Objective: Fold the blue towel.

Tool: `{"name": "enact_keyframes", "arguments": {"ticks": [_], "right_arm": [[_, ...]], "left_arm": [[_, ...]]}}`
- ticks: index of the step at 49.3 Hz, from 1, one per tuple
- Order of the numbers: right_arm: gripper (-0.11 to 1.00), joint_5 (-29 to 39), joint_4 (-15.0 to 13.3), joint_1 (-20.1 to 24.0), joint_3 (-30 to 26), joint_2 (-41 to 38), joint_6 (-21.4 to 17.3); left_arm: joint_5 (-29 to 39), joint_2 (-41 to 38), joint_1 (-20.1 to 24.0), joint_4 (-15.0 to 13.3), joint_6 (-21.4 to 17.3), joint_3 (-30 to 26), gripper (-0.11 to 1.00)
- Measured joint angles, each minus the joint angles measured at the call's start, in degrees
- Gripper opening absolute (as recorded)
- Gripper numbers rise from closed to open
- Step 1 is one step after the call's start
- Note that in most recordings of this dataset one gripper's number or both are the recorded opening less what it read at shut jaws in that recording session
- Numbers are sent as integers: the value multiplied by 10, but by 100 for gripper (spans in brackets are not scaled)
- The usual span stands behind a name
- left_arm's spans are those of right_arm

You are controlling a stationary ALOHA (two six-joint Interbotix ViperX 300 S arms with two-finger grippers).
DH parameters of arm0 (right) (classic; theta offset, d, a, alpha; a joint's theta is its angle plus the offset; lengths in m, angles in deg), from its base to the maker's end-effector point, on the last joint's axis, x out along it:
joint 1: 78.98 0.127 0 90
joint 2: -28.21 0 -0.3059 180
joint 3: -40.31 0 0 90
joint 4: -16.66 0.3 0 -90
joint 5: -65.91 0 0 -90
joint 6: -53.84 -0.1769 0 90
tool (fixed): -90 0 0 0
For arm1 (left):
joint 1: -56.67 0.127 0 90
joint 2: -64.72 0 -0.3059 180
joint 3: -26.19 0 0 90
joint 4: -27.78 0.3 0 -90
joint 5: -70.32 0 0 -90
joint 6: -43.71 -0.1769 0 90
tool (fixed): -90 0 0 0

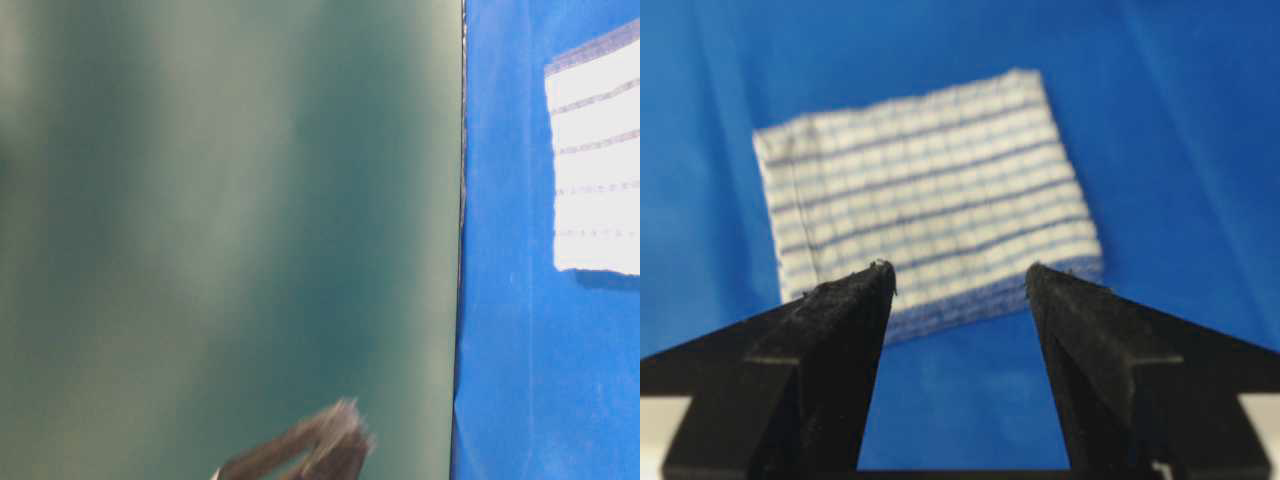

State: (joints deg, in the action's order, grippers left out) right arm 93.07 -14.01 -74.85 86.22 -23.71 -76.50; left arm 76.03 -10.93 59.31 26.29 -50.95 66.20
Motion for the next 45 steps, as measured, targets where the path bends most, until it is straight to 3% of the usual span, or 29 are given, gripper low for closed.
{"name": "enact_keyframes", "arguments": {"ticks": [18,32,45], "right_arm": [[61,-1,-10,2,83,134,16],[56,-48,-11,2,122,149,16],[56,-64,-11,2,128,142,9]], "left_arm": [[-37,218,6,0,0,125,53],[-42,339,7,0,8,212,53],[-28,399,7,0,8,235,53]]}}
